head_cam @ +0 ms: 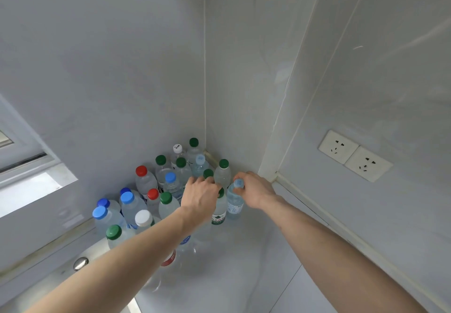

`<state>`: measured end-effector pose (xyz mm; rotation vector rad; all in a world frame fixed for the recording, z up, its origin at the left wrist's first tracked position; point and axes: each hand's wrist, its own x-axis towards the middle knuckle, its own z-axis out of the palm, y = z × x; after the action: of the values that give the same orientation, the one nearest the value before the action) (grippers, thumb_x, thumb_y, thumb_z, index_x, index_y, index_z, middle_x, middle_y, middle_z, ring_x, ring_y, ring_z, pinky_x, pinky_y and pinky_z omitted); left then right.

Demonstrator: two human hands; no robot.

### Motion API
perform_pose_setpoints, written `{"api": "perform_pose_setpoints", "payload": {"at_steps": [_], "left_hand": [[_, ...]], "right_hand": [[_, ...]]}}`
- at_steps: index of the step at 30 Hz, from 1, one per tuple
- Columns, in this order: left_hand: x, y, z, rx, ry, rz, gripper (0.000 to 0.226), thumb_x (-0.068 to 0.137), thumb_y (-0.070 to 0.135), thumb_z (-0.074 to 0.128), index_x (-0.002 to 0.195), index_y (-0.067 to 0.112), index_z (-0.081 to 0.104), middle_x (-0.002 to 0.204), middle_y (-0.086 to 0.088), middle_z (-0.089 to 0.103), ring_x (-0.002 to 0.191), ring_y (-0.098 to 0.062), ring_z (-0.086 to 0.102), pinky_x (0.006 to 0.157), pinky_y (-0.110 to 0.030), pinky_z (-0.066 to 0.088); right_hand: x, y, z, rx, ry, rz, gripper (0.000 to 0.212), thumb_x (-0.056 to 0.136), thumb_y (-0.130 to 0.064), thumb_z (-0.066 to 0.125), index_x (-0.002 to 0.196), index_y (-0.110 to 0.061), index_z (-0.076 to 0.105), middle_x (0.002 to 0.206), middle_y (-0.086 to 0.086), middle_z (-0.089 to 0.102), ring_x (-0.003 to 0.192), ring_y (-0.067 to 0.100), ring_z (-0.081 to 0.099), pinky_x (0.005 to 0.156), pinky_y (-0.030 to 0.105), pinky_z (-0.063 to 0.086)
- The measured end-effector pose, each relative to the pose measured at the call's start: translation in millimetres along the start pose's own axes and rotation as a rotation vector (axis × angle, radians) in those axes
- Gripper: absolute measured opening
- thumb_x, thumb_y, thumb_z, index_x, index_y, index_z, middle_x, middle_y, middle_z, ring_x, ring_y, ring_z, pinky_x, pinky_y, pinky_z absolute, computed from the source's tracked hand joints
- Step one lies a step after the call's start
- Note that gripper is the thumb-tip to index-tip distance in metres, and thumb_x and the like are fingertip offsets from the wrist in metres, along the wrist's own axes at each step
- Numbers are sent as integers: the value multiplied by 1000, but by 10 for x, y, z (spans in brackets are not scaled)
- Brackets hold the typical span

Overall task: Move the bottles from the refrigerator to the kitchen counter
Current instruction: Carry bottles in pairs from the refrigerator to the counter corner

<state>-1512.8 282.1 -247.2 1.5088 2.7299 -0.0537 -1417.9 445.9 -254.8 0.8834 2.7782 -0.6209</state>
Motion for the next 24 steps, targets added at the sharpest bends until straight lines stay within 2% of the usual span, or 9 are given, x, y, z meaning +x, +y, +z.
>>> {"api": "perform_pose_setpoints", "payload": {"at_steps": [6, 11, 16, 19, 22, 24], "left_hand": [[-72, -11, 94, -20, -20, -10, 43, 96, 13, 54, 138, 27, 53, 125, 0, 64, 115, -27, 56, 100, -40, 40], [-165, -20, 130, -66, -42, -7, 69, 97, 11, 52, 159, 26, 27, 140, -2, 57, 128, -30, 49, 114, -44, 31], [-294, -29, 156, -64, -67, 28, 69, 104, 26, 44, 163, 23, 7, 157, -6, 36, 140, -32, 38, 122, -47, 21], [-402, -44, 159, -98, -42, 21, 69, 105, 27, 42, 163, 24, 5, 166, -7, 22, 149, -32, 25, 126, -48, 14], [-534, -59, 127, -135, -11, 25, 67, 105, 25, 43, 163, 26, 9, 168, -6, 16, 154, -32, 16, 127, -47, 9], [-646, -63, 84, -165, 6, 27, 67, 104, 26, 43, 163, 28, 12, 169, -4, 14, 155, -30, 12, 127, -46, 7]], "right_hand": [[81, -97, 84, 20, 28, 36, 27, 104, -32, 56, 131, -29, 59, 130, 6, 56, 113, 33, 63, 88, 35, 48], [77, -94, 112, 52, 35, 68, 28, 105, -33, 53, 133, -28, 57, 130, 7, 56, 114, 34, 62, 93, 37, 50], [23, -71, 62, 29, -1, 72, 31, 105, -25, 48, 135, -31, 54, 131, 9, 55, 115, 36, 62, 87, 37, 49], [-89, -33, 13, 62, -12, 76, 36, 102, -22, 50, 136, -35, 54, 129, 7, 56, 116, 34, 62, 90, 37, 51], [-287, -37, -9, 111, -2, 70, 43, 101, -23, 53, 141, -39, 51, 130, 4, 56, 121, 30, 60, 98, 40, 51], [-463, -76, -14, 138, 23, 58, 51, 101, -21, 54, 150, -36, 45, 138, 3, 53, 128, 29, 56, 103, 38, 47]]}}
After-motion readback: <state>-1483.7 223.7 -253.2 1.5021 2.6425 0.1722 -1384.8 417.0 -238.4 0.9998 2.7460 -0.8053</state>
